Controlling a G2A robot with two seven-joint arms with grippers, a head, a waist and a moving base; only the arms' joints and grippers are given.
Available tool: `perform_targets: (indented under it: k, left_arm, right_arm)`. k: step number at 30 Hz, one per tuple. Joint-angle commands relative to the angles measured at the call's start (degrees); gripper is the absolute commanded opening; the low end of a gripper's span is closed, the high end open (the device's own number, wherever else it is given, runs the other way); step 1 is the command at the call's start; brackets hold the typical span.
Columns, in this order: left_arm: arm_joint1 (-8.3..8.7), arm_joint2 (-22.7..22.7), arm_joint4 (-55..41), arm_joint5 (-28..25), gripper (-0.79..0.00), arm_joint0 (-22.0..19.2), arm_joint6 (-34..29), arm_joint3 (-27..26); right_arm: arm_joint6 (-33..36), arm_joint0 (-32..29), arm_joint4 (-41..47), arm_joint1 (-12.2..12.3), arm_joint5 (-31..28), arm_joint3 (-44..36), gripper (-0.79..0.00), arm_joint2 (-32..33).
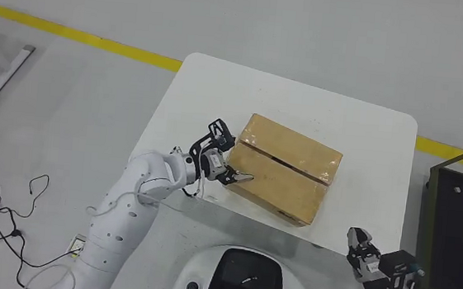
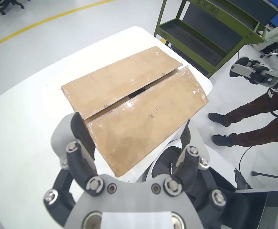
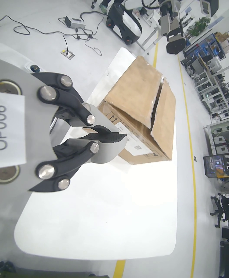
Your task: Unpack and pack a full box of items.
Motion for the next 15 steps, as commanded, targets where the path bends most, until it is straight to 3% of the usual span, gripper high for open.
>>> perform_targets:
  k: [1, 5, 11, 15]
  left_arm:
    - [0.00, 0.00, 0.00, 0.00, 0.000, 0.00, 0.00, 0.00]
    - [-0.18, 0.99, -3.78, 2.78, 0.000, 0.93, 2.36, -0.34]
    - [0.48, 1.93, -6.06, -0.49, 0.000, -0.68, -2.75, 0.33]
    - [1.06, 0.90, -9.09, -0.60, 0.000, -2.20, -6.62, 0.44]
  right_arm:
    - [2.06, 1.12, 1.84, 0.41, -4.87, 0.01, -0.785, 0.86]
    - [7.91, 4.02, 4.08, 1.53, -13.62, -0.04, -0.785, 3.77]
    - [15.63, 8.65, 4.90, 3.34, -26.00, -0.38, -0.785, 7.14]
    - [18.54, 10.24, 5.60, 4.11, -26.25, -0.55, -0.785, 7.93]
